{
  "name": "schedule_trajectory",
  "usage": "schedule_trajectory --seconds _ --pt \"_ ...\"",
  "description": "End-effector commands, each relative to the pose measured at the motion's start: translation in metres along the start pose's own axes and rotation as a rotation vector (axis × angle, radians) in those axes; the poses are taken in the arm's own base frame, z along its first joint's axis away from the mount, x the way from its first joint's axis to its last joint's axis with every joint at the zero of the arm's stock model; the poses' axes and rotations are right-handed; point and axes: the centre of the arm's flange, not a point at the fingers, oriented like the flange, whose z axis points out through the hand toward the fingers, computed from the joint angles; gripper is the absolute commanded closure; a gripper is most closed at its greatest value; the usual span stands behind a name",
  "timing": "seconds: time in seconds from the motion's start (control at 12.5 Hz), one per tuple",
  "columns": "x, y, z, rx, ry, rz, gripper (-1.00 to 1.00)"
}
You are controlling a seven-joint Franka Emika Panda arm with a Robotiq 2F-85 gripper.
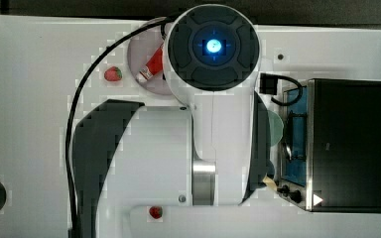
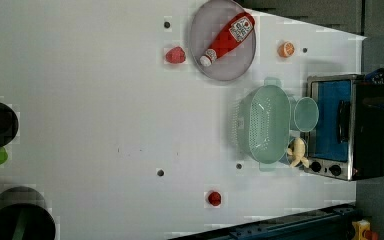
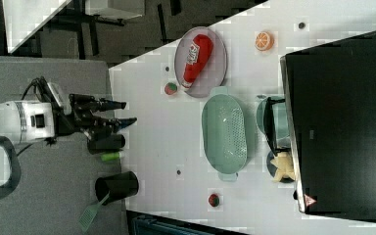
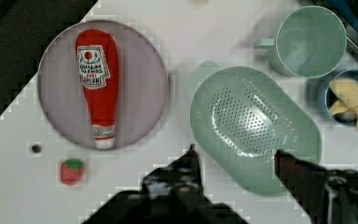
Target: Drag strainer right to left.
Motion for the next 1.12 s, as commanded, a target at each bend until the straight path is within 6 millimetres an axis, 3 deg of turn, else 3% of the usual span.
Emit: schedule_trajectory --seconds 0.08,0.24,0.48,0.72,1.12 --pt "-0.054 0.151 -0.076 0.006 -0.008 0.079 -0.60" --pt "-0.054 0.149 -0.074 0.003 -0.010 0.077 -1.00" --pt "-0.054 0.133 -0.046 -0.049 -0.048 0.057 -1.00" --pt "-0.048 0.106 0.016 -0.113 -0.085 0.101 -1.00" --pt "-0.034 0.060 0.133 -0.117 -0.053 0.353 -1.00"
